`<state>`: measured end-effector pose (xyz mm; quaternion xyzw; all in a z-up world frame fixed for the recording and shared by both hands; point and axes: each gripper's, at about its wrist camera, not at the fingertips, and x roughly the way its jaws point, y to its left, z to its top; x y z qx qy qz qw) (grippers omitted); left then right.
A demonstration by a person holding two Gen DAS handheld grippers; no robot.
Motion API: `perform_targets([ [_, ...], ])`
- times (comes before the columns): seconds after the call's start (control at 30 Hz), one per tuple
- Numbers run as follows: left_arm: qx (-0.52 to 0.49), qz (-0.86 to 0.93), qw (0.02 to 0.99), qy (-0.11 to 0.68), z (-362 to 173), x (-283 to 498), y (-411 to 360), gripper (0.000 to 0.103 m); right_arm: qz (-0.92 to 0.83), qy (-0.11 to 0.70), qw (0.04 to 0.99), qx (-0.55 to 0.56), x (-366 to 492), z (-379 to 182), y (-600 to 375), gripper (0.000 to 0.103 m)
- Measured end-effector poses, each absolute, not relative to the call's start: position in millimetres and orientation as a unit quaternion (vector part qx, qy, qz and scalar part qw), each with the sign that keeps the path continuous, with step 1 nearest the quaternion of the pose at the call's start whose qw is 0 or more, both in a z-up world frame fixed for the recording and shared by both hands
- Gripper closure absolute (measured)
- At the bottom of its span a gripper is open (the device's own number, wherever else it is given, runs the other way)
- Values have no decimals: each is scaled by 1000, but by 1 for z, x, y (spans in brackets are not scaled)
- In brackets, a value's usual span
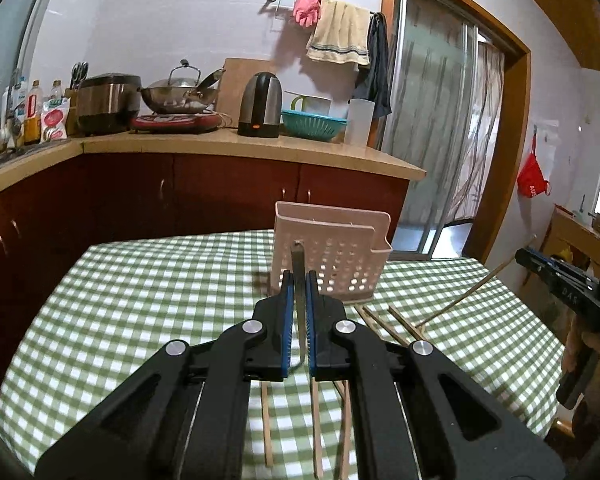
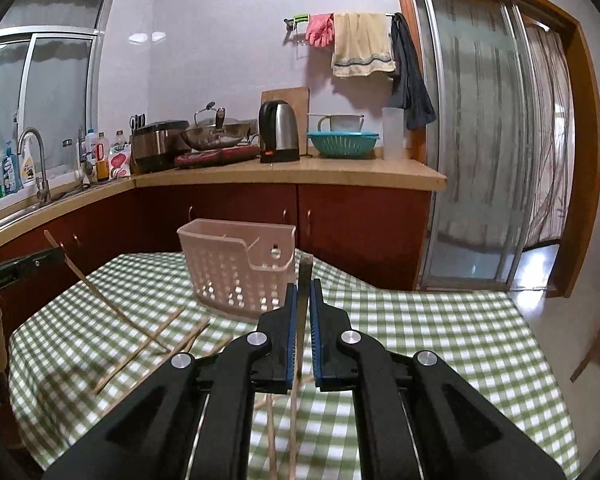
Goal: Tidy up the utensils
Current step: 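Carry the chopsticks over the beige caddy and open both grippers to drop them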
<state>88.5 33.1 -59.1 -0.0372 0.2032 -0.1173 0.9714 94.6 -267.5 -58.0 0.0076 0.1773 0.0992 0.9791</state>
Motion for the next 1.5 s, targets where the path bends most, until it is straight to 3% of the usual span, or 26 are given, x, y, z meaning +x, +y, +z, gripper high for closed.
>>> perform_targets([
  [0.3,-33,-133,971,194,-41,117,31,97,104,155,982,10,120,-40,-261,96],
  [0.87,-22,-159,982,97,71,195,26,97,166,62,983,44,190,53,-250,96],
  [1.4,-8,-156,969,191,-9,283,8,97,167,187,966,67,284,-33,-227,96],
  [1.47,-12,-155,968,197,-16,287,9,92,163,186,967,66,285,-35,-228,96],
  [1.5,-13,-154,967,201,-18,289,9,82,155,186,968,66,285,-35,-229,96],
])
